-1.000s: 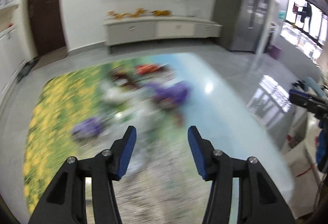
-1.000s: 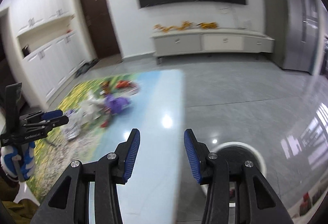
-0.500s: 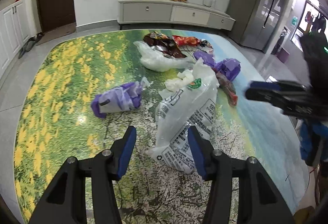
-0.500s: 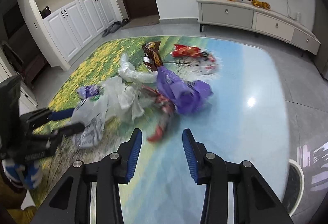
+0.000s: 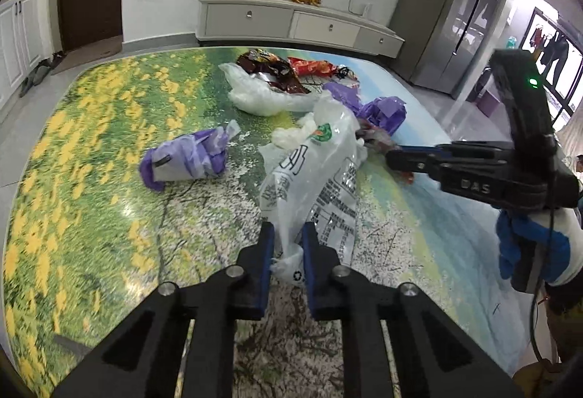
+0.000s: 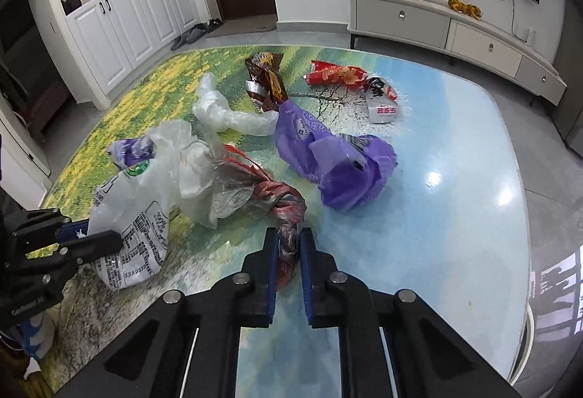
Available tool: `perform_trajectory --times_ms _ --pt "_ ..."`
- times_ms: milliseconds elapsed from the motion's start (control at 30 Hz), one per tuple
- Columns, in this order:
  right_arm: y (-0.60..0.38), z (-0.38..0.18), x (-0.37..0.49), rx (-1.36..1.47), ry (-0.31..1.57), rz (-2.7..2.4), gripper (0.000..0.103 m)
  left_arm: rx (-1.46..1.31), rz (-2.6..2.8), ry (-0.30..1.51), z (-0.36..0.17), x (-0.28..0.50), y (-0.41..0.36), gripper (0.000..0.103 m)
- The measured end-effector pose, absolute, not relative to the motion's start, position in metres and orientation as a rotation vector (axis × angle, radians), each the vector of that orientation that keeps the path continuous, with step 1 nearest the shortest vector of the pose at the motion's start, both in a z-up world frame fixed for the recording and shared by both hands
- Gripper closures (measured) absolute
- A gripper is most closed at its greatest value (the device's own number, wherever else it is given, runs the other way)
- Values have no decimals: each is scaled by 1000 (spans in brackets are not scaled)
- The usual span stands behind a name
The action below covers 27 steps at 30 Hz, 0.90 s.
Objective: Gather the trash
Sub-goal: 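Lift the held trash from the table toward the bin with both tools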
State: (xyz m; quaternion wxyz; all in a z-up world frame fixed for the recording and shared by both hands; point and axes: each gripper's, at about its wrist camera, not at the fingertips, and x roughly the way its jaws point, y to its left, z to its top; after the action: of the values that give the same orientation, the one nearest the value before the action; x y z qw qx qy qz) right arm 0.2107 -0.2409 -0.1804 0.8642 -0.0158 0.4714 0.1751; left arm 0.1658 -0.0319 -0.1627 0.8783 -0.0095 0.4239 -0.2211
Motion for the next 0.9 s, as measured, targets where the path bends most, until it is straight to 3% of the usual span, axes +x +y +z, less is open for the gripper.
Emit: perform_trajectory --times_ms 600,900 --pt "-283 -91 63 67 767 303 92 53 -401 626 -73 65 -31 95" --pt "-296 -72 27 83 701 277 92 -20 -458 581 -41 49 -15 97"
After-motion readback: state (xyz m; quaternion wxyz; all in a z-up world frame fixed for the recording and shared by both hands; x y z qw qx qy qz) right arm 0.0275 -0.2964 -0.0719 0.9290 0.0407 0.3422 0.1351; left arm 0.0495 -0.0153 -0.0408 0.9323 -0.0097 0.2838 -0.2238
